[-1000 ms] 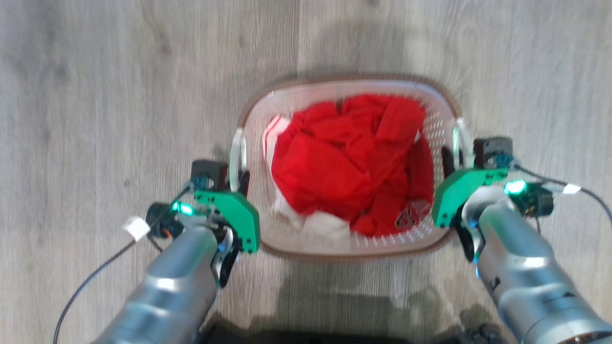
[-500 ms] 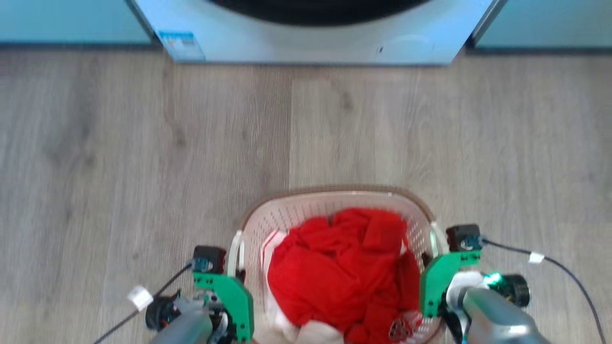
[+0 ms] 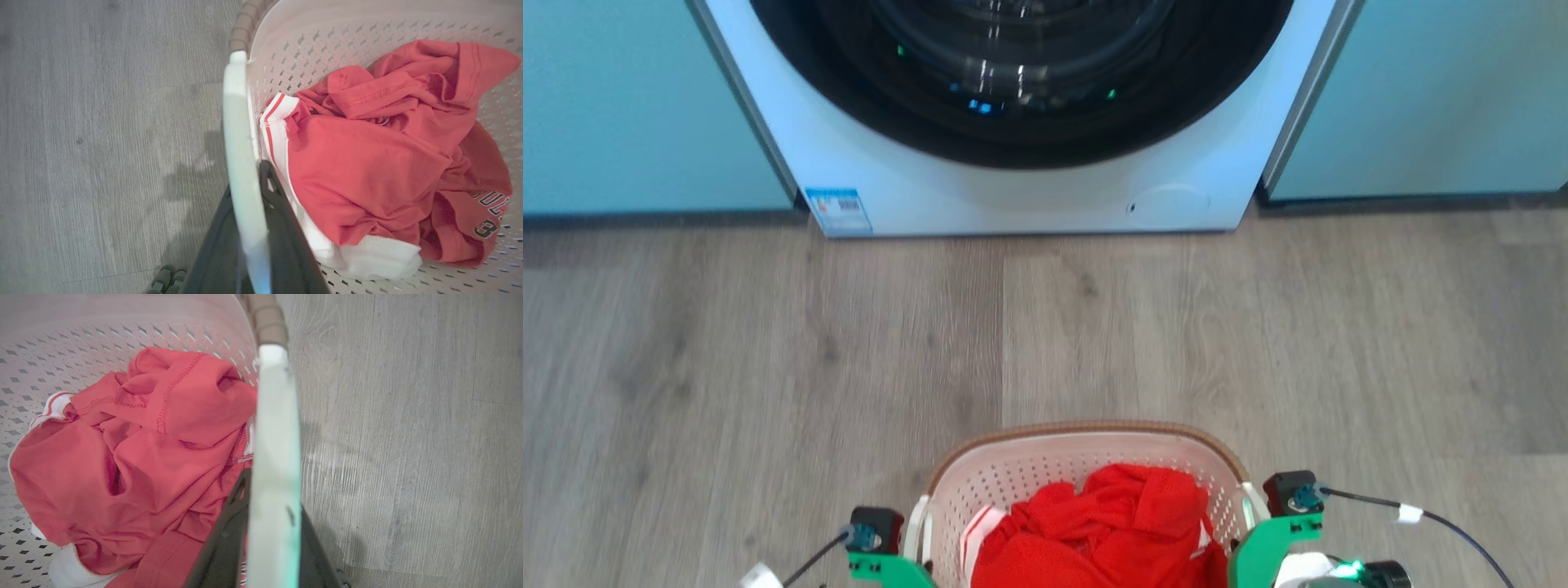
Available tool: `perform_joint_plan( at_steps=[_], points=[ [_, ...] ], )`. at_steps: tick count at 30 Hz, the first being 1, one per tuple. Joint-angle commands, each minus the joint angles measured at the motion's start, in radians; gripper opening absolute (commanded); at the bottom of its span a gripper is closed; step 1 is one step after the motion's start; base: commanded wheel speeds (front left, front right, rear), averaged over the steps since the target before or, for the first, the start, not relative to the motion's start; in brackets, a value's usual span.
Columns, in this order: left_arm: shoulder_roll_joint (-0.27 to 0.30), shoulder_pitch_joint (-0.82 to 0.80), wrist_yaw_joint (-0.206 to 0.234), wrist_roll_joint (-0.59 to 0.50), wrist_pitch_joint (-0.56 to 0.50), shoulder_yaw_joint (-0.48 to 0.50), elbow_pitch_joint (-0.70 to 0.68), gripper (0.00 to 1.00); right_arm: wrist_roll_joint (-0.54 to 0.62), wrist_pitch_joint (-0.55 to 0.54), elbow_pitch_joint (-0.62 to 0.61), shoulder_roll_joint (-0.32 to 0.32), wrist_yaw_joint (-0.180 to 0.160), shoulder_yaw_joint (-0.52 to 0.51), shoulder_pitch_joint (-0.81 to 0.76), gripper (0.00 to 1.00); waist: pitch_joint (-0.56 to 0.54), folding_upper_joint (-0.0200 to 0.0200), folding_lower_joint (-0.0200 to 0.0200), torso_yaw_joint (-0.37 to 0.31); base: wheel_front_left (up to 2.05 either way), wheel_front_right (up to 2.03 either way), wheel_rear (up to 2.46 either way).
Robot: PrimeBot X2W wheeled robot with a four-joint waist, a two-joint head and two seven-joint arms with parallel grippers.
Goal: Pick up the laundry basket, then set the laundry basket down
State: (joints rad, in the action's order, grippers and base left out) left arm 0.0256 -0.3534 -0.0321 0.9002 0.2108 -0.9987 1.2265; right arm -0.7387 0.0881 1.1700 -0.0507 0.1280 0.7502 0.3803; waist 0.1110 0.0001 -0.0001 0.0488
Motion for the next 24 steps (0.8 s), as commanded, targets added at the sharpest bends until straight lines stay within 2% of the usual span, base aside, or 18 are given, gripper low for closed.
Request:
perform_joint_plan(
  at_steps=[1,9,24],
  points=[
    [0.025,-0.036,0.002,0.008,0.01,0.014,0.0,0.0,0.002,-0.008,-0.014,0.001,0.003,0.038,-0.015,0.0,-0.036,-0.0001,0.0001,-0.011,0.0,0.0,0.0],
    [0.025,-0.007,-0.003,0.029,0.011,-0.001,0.017,0.0,-0.048,-0.005,-0.009,0.001,0.003,0.093,-0.031,0.0,-0.093,-0.0001,0.0001,-0.019,0.0,0.0,0.0],
    [0.025,-0.015,-0.012,0.05,0.027,-0.014,0.04,0.0,-0.117,0.016,0.013,0.001,0.003,0.159,-0.025,0.0,-0.123,-0.0001,0.0001,-0.027,0.0,0.0,0.0]
  ],
)
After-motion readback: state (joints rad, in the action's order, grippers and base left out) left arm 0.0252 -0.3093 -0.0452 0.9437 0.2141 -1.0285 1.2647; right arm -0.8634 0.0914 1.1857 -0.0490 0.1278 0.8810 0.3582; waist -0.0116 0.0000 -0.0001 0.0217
